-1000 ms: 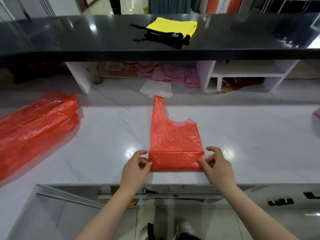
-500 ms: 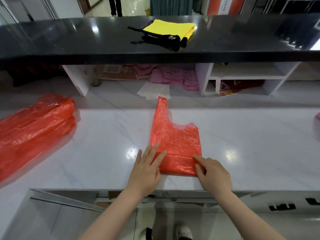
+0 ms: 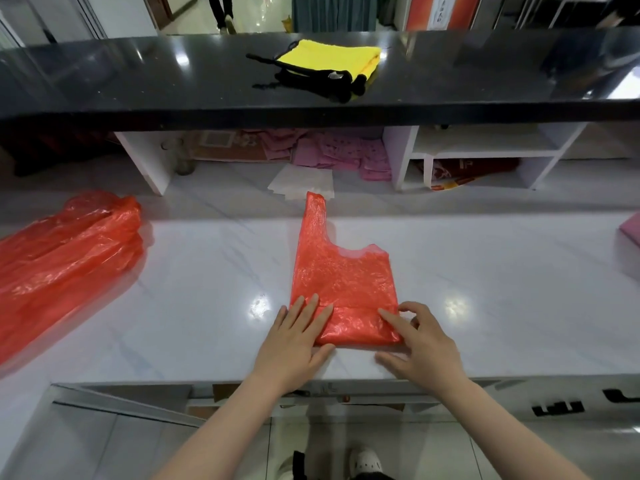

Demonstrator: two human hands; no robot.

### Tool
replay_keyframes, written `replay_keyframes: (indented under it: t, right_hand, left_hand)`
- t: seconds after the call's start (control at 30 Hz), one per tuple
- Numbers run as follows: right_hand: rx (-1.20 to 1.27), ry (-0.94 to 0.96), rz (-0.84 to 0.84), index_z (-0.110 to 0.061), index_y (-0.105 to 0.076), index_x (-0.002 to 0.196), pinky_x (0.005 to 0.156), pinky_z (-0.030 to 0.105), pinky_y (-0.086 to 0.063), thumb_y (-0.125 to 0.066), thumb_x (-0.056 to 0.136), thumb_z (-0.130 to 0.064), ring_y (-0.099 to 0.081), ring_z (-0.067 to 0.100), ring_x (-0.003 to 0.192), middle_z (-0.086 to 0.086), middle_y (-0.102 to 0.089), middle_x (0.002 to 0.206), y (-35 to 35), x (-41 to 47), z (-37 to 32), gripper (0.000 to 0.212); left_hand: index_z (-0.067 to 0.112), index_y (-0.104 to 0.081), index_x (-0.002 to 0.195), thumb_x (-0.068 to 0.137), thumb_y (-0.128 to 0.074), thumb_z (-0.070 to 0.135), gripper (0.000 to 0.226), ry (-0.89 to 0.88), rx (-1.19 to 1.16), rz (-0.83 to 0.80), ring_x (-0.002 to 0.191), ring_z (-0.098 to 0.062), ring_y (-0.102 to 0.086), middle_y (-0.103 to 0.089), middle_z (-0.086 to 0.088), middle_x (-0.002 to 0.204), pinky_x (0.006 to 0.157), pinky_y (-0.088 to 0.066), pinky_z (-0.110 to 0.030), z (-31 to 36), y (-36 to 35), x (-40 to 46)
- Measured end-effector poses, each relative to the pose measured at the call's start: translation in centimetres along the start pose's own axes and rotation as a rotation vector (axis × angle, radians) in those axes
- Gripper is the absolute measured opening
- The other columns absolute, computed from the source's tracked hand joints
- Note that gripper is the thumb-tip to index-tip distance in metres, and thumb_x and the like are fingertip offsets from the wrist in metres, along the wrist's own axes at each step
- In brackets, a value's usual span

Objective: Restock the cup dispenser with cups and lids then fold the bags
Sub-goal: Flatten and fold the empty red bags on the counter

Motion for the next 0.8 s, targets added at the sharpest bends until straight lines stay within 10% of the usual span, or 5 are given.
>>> replay_keyframes:
  t: [0.17,0.47,0.8]
  right_hand:
    - [0.011,0.057,0.083,-0.026,-0.067,0.117,0.065,0.032,-0.056,-0.073,0.073,-0.015,-0.055,0.018,0.101,-0.003,-0.051,0.137,0.0,0.4,0.2,0.046]
    - [0.39,-0.243,0.121,-0.059,-0.052,0.09,0.06,0.016,-0.041,-0.058,0.086,-0.037,-0.057,-0.006,0.08,-0.032,-0.061,0.086,0.1,1.8,2.3,0.023]
    - [0.29,-0.374,0.146,-0.05,-0.045,0.096,0.055,0.019,-0.039,-0.039,0.087,-0.063,-0.056,-0.003,0.073,-0.027,-0.056,0.079,-0.1,2.6,1.5,0.017]
  left_hand:
    - [0.042,0.01,0.148,0.085,-0.023,0.073,0.078,-0.005,-0.131,0.069,0.14,-0.001,0.021,0.016,0.019,0.153,0.114,0.014,-0.026,-0.5,0.2,-0.1]
    - [0.037,-0.05,0.127,0.085,-0.066,0.026,0.047,0.178,-0.607,0.325,0.103,0.007,-0.049,-0.054,0.016,0.119,0.095,-0.044,-0.019,-2.4,1.6,-1.1]
    - [0.035,-0.05,0.11,0.089,-0.066,0.028,0.027,0.383,-0.786,0.487,0.083,0.009,-0.059,-0.059,0.024,0.091,0.063,-0.043,-0.004,-2.6,2.6,-1.4]
Point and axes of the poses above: each hand's wrist, its own x-axis towards the middle knuckle, its own y-axis out of the back of the hand, z = x × y, the point moved 5 cm from there along x, towards the middle knuckle
